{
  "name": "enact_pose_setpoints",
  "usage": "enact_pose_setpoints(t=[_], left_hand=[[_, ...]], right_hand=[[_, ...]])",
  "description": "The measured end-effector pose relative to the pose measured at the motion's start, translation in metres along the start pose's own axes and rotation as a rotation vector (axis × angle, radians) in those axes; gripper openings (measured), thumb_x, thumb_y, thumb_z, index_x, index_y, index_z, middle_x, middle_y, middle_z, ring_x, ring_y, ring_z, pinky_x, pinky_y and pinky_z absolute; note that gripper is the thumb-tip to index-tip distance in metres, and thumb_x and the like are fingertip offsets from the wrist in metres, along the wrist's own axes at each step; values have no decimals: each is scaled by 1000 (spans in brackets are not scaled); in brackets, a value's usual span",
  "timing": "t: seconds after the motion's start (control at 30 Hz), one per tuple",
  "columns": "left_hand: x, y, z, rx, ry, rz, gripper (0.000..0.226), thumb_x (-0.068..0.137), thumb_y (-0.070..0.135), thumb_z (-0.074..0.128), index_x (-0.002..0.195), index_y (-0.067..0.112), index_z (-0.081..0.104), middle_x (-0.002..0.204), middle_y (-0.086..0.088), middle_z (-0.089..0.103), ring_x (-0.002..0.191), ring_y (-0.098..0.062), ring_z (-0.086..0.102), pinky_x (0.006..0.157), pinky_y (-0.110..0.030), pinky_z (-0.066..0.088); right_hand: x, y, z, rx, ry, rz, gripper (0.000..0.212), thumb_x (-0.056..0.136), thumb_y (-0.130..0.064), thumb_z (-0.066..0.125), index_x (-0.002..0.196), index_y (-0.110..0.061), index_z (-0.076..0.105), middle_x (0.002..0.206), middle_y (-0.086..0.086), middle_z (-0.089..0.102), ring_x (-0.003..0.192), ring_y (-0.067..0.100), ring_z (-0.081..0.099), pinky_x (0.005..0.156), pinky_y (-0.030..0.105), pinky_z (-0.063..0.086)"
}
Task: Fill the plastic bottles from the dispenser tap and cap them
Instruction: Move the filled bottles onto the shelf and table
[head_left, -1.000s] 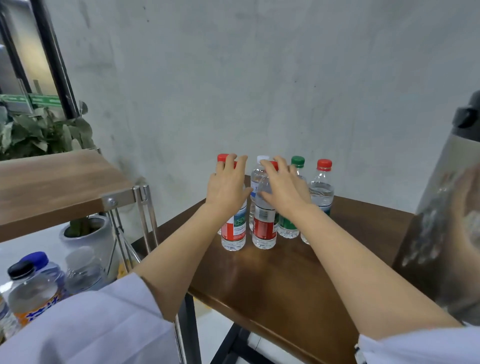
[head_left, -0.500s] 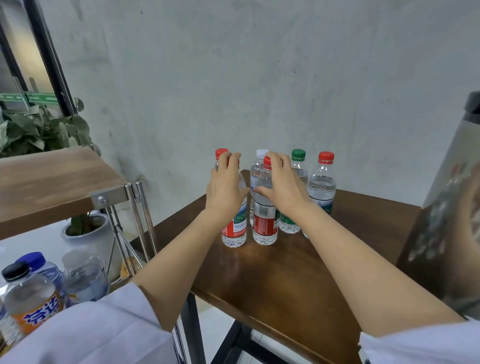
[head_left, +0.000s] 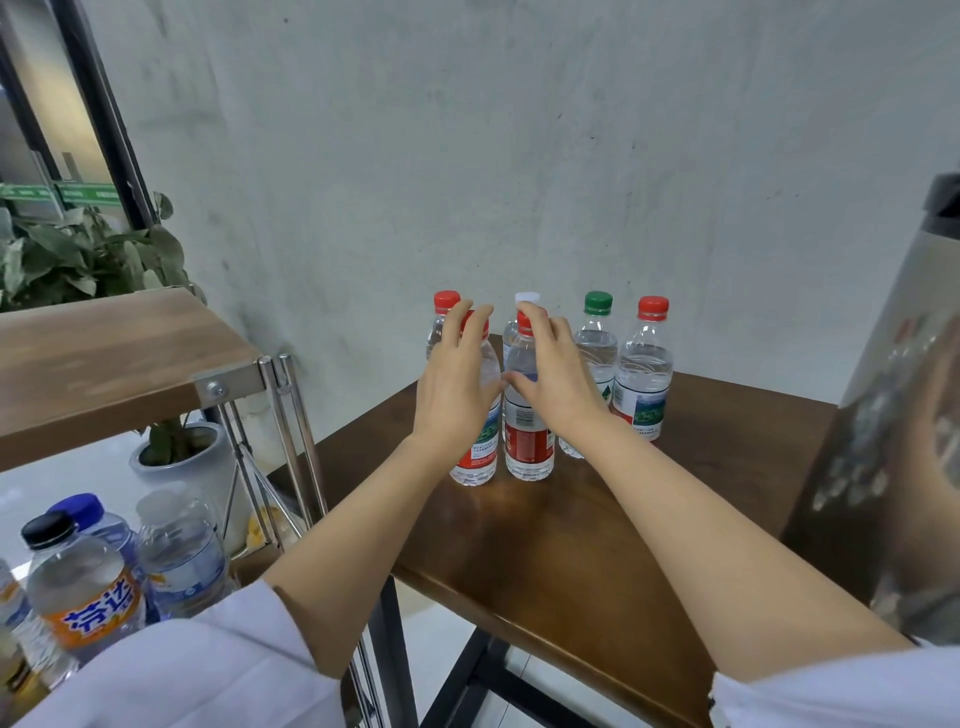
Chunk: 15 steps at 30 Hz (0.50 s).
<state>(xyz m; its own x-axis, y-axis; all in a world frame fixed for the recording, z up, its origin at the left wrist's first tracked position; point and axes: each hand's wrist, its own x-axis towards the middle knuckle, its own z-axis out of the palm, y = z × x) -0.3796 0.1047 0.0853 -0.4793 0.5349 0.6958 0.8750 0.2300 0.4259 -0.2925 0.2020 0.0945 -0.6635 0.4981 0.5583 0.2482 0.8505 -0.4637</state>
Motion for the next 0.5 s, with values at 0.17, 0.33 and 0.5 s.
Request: enact_pose_setpoints(t=[0.17, 0.33, 0.5], left_hand=[[-5, 2, -5, -2, -20, 17, 86, 79, 18, 83, 151, 20, 35, 161, -2, 27, 138, -28, 44, 104, -43, 47], [-9, 2, -3, 1, -20, 6, 92, 77, 16, 85, 152, 22, 31, 164, 0, 20, 142, -29, 39, 103, -44, 47], [-12, 5, -3, -7, -7, 4, 90, 79, 15, 83, 152, 21, 32, 163, 0, 22, 141, -28, 41, 102, -44, 48]], right_hand=[[-4, 0, 2, 35, 46, 15, 82, 87, -10, 73, 151, -27, 25, 149, 12, 28, 135, 31, 40, 106, 43, 46], [-8, -1, 6, 37, 32, -10, 93, 83, -4, 76, 153, -24, 20, 155, 11, 23, 135, 33, 43, 102, 44, 49], [-15, -2, 9, 101, 42, -1, 92, 86, -1, 71, 154, -29, 17, 152, 11, 29, 136, 32, 42, 103, 48, 48]])
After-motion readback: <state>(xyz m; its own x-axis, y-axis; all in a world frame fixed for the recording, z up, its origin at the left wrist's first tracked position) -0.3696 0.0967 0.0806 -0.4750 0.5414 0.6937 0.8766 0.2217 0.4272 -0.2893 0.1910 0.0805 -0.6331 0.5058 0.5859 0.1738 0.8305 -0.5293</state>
